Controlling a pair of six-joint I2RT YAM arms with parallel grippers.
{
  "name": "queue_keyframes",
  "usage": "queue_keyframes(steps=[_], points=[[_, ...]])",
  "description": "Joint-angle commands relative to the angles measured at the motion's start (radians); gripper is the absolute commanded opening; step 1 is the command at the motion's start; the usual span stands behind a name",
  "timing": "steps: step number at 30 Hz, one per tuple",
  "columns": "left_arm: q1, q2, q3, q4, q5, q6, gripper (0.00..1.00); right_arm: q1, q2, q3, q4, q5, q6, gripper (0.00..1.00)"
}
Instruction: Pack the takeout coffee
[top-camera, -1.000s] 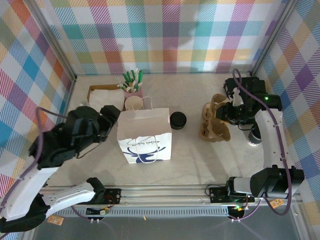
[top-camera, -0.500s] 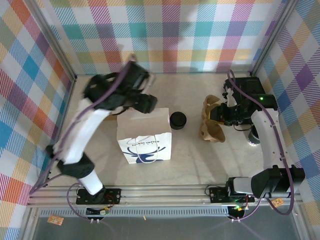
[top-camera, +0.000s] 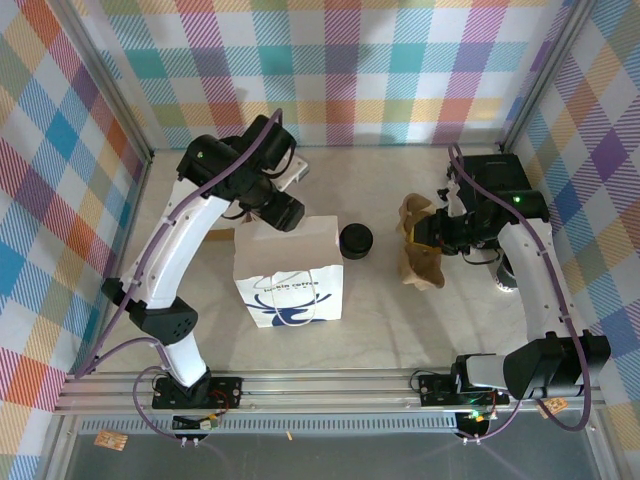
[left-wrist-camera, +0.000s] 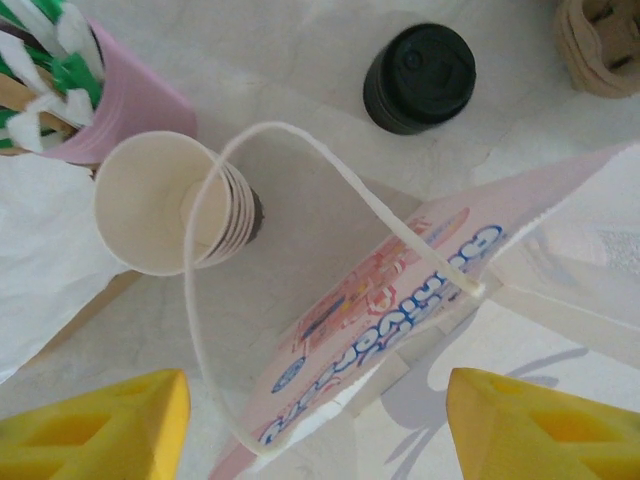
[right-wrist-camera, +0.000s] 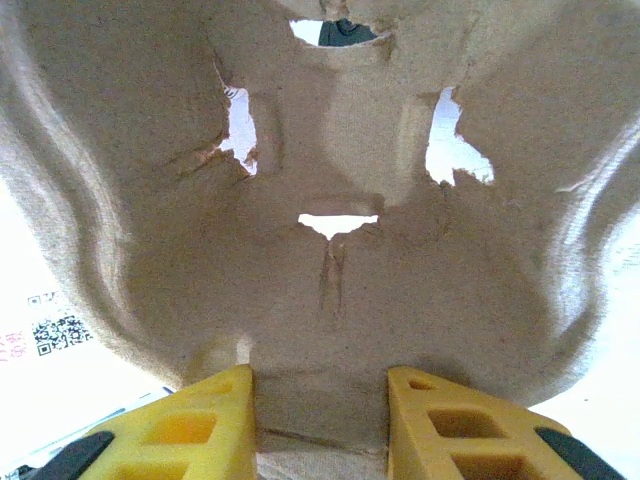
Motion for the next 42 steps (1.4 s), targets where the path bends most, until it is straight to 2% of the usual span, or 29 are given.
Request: queue_keyframes(steps=[1,9,14,18,23,26,27,28,29,30,32,40,42], points=[[-0.001,-0.023,-0.040,-0.050,0.055,0.022,0.68,0.012,-0.024,-0.007,0.000,-0.042,0.006,0.33],[0.000,-0.013,-0.113,-0.054,0.002,0.023,0.63,0.028,-0.018,-0.009,0.009,-0.048,0.014,0.33],[0.000,0.002,-0.086,-0.043,0.028,0.027,0.45,0.038,-0.019,-0.007,0.016,-0.047,0.023,0.33],[-0.002,-0.012,-0.112,-0.044,0.075,0.022,0.36,0.046,-0.031,-0.010,0.016,-0.038,0.033,0.33],[-0.006,-0.047,-0.164,-0.044,0.098,-0.033,0.14,0.050,-0.048,-0.026,0.013,-0.028,0.043,0.33],[-0.006,-0.048,-0.168,-0.042,0.086,-0.071,0.15,0.051,-0.055,-0.043,0.020,-0.025,0.053,0.33],[-0.006,-0.042,-0.165,-0.040,0.089,-0.076,0.18,0.052,-0.056,-0.047,0.025,-0.025,0.058,0.33],[-0.007,-0.036,-0.160,-0.036,0.098,-0.083,0.34,0.053,-0.056,-0.051,0.029,-0.026,0.060,0.33],[-0.006,-0.026,-0.155,-0.033,0.105,-0.091,0.44,0.053,-0.054,-0.052,0.031,-0.027,0.065,0.33],[-0.006,-0.016,-0.150,-0.030,0.112,-0.098,0.48,0.054,-0.052,-0.052,0.033,-0.026,0.067,0.33],[-0.006,0.007,-0.149,-0.022,0.142,-0.106,0.49,0.057,-0.049,-0.050,0.032,-0.023,0.073,0.33],[-0.009,0.010,-0.180,-0.004,0.177,-0.138,0.14,0.068,-0.079,-0.098,0.086,-0.012,0.132,0.34],[-0.009,0.006,-0.190,-0.005,0.179,-0.157,0.08,0.071,-0.096,-0.120,0.120,-0.005,0.152,0.34]])
